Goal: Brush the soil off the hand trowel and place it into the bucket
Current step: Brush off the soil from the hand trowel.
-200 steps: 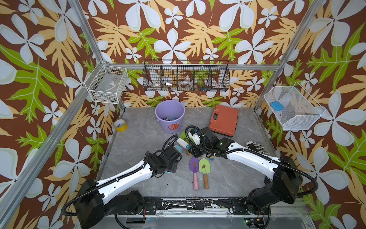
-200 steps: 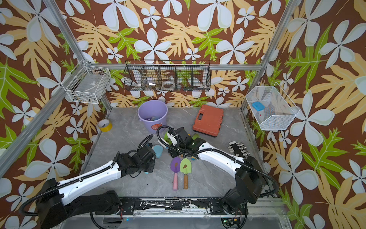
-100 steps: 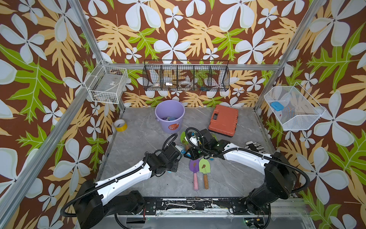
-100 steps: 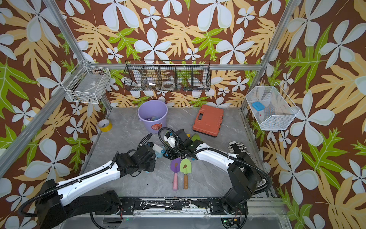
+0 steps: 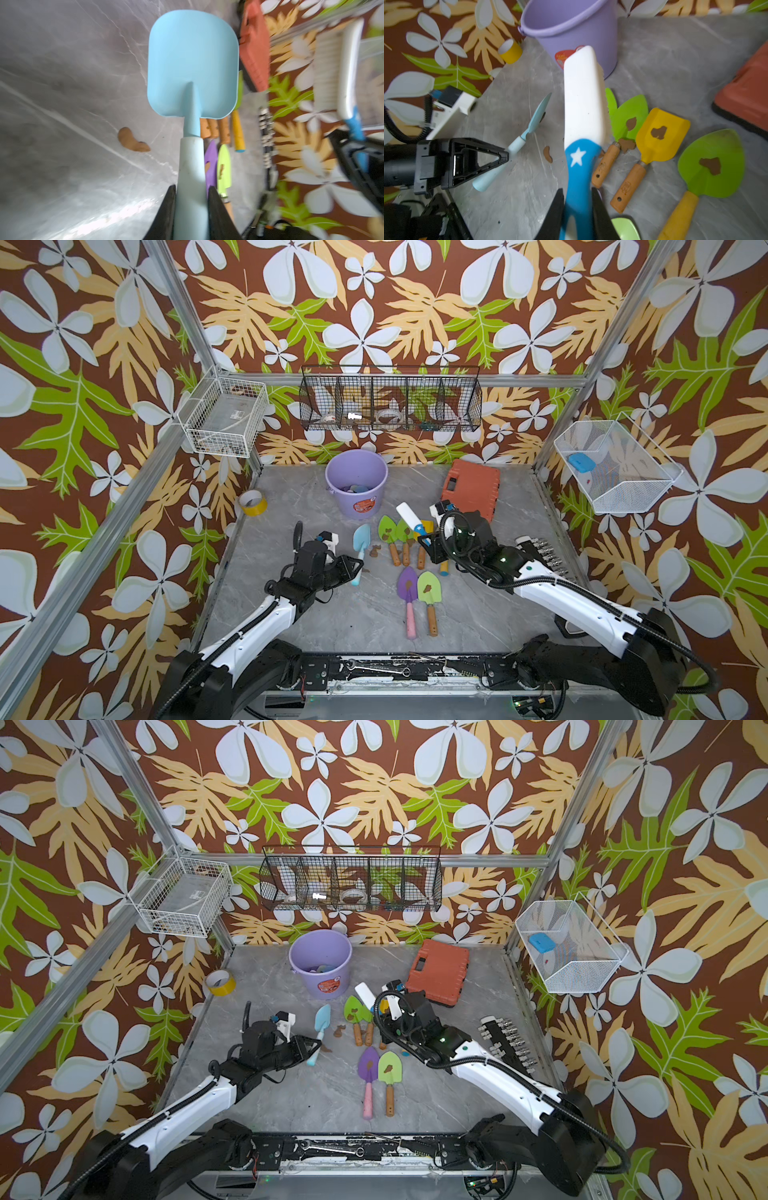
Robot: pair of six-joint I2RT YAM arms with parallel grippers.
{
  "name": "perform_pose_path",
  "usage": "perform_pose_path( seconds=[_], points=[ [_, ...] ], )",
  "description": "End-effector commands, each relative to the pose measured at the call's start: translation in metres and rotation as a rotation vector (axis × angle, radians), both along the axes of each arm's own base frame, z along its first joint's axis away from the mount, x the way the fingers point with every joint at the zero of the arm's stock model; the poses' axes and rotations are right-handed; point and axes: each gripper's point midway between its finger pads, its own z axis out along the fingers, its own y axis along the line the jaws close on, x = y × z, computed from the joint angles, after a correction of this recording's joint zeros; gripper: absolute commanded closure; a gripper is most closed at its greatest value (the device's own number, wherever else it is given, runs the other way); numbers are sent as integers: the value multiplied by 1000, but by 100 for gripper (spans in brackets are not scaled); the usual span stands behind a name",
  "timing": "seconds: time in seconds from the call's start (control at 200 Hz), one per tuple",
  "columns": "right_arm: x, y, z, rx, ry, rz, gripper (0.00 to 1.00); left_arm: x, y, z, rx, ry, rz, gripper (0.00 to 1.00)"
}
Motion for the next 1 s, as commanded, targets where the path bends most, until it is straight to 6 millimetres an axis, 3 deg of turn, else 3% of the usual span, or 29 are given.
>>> perform_pose_path(
  seconds=[0.0,0.29,0.37,0.565,0.996],
  points=[
    [9,2,40,218,-84,-42,100,-9,-23,100,-444,-226,-184,100],
    [-23,29,69,623,-14,146,100,-26,-15,114,-749,-190,-195,100],
    [-29,31,72,672,1,173,100,-23,-15,103,-744,-155,-182,100],
    [-39,31,60,672,46,193,100,-23,-15,99,-740,-148,-172,100],
    [-62,47,25,660,142,245,100,-29,-13,118,-769,-189,-191,100]
  ],
)
